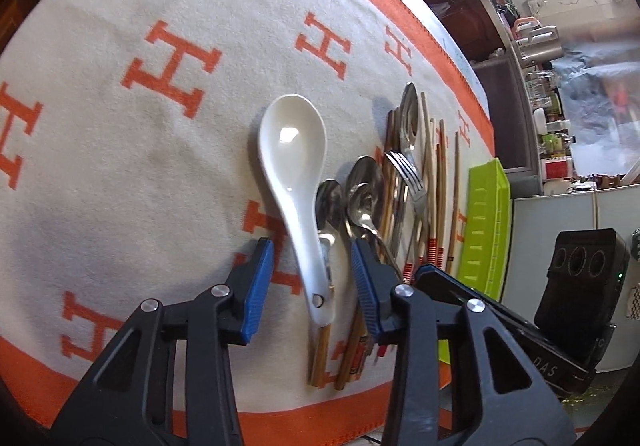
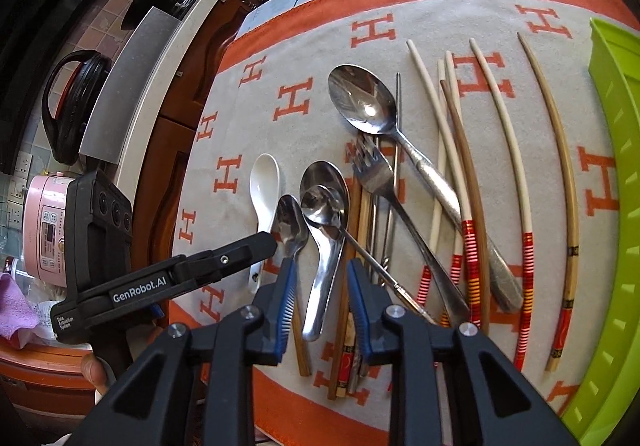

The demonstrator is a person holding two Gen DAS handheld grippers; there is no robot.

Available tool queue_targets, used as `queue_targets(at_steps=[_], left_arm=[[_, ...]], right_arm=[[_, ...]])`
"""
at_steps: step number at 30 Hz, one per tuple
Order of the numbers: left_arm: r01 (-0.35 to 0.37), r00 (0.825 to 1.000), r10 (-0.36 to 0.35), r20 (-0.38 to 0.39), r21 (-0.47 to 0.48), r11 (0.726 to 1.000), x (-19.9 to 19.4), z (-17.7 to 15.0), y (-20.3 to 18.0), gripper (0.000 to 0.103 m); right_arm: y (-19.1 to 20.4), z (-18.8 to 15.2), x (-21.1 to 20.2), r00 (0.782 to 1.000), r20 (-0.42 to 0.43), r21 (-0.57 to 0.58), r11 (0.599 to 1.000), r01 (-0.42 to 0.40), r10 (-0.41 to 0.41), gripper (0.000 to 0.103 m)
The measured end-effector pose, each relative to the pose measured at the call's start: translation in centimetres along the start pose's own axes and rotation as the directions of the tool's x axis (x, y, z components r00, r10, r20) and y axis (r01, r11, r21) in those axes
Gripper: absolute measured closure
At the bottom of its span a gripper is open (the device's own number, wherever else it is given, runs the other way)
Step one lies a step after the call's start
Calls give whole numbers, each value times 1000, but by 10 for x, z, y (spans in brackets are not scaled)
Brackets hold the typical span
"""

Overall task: Organize utensils
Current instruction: 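Grasp the white ceramic spoon with the left tool while the right tool grasps a small steel spoon, then carry both spoons into the green tray and open both tools to release them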

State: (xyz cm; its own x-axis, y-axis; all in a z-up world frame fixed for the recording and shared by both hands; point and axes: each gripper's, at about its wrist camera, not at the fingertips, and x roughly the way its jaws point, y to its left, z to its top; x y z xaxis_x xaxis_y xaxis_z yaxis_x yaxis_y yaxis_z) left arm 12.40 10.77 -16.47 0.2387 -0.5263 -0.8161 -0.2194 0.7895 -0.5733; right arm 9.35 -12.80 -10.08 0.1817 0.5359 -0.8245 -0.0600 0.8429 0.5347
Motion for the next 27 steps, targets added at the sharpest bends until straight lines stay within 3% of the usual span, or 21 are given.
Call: queue_targets(at_steps=[4,6,12,21,27], left_arm=[[30,1000,-30,4,-22,999,10,3,-5,73],[31,1000,-31,3,-30,999,13,3,-5,84],[3,1000,-2,26,-22,1000,19,7,-7,97],[-96,993,91,69,68,993,11,2,-12,99],[-118,991,111,80,90,989,3,-5,-7,99]], right_arm=[[-1,4,1,1000,-4,-15,1000,23,-23,80],[-3,6,3,999,-15,-26,999,37,-37,81],[-5,8,13,993,-56,-104,990,93,-100,87],[4,0,27,968,-73,-284,935,212,-242,87],[7,0,32,960,-58,-340,910,239,-274,87]])
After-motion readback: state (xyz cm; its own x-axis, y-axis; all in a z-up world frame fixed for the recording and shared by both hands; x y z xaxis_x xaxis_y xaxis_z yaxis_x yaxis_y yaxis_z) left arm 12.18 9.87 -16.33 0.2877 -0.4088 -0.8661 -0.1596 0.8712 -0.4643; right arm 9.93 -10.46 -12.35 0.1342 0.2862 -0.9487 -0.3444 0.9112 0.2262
